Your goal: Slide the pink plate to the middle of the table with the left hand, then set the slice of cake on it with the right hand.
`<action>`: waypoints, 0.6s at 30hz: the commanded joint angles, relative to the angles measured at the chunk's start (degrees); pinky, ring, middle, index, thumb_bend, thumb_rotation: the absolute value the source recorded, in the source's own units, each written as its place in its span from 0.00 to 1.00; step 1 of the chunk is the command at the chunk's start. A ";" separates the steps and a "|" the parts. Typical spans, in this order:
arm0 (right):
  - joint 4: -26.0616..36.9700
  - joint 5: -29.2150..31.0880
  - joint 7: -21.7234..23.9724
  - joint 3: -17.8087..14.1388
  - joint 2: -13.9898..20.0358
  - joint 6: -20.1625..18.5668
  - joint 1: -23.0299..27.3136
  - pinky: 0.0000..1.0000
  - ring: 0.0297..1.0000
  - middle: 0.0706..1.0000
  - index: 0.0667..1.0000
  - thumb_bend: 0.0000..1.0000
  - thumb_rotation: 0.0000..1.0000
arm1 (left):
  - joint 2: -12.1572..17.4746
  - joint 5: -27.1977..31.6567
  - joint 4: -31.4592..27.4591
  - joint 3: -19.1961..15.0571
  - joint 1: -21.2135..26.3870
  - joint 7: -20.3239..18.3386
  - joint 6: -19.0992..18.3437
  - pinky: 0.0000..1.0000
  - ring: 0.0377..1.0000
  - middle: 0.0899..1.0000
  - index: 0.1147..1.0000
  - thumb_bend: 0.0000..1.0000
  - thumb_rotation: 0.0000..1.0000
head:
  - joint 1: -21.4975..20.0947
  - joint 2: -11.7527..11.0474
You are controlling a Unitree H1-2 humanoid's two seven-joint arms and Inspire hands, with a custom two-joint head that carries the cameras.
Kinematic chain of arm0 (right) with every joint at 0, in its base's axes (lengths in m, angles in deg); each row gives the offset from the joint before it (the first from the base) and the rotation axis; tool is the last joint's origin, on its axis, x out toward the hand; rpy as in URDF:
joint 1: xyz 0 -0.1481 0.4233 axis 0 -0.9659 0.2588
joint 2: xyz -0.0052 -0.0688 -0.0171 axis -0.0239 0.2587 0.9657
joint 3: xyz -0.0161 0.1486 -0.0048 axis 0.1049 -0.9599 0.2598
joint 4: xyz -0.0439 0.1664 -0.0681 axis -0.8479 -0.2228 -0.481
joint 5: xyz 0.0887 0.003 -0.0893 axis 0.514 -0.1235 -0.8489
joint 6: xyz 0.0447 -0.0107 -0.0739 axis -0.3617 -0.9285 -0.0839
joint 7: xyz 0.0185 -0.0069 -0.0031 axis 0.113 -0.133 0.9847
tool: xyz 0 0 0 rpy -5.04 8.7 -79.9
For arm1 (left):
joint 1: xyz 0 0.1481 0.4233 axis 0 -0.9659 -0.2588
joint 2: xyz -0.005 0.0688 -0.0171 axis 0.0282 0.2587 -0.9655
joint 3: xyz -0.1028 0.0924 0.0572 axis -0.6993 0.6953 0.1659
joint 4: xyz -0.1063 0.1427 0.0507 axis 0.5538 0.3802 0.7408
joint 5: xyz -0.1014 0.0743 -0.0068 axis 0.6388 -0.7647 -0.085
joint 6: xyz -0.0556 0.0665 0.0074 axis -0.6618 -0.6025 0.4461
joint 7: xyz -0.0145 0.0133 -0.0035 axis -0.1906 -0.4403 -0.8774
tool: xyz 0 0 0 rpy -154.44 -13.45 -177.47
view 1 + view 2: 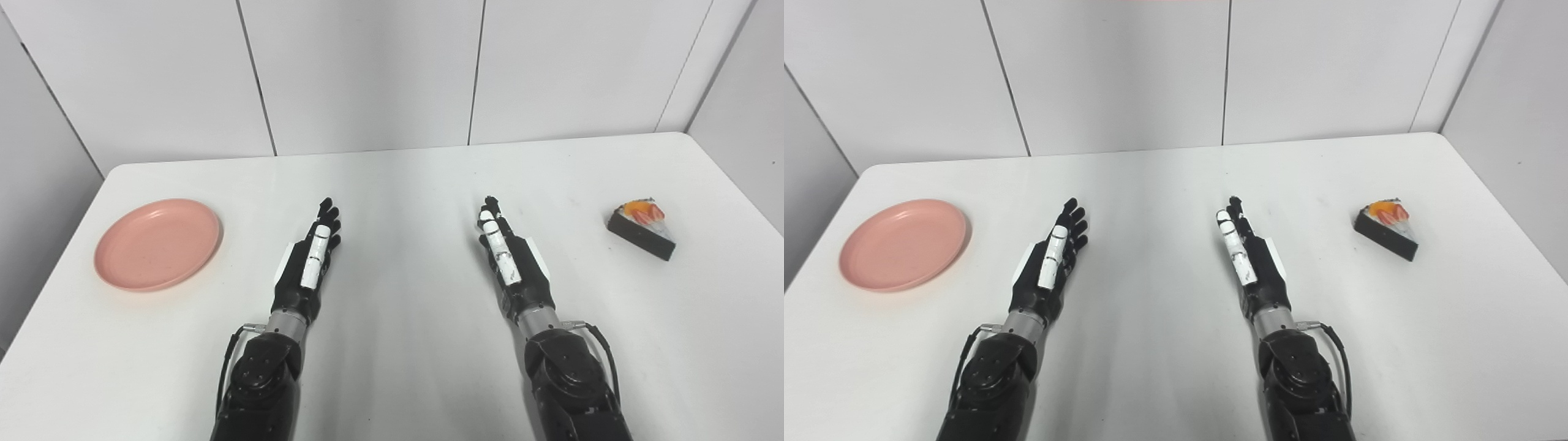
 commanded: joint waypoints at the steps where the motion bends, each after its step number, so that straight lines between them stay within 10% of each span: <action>1: 1.45 0.20 0.39 0.01 -0.27 0.79 2.70 1.00 0.99 1.00 1.00 0.52 0.91 | 0.33 0.08 -0.76 0.10 1.09 -0.46 0.20 1.00 1.00 1.00 1.00 0.61 1.00 | 0.03 0.04; 18: 2.03 -0.18 0.16 0.19 -0.32 0.31 2.50 1.00 0.99 1.00 1.00 0.52 0.92 | 0.41 0.27 0.78 -0.05 1.27 -0.66 2.13 1.00 1.00 1.00 1.00 0.63 1.00 | 0.03 -0.02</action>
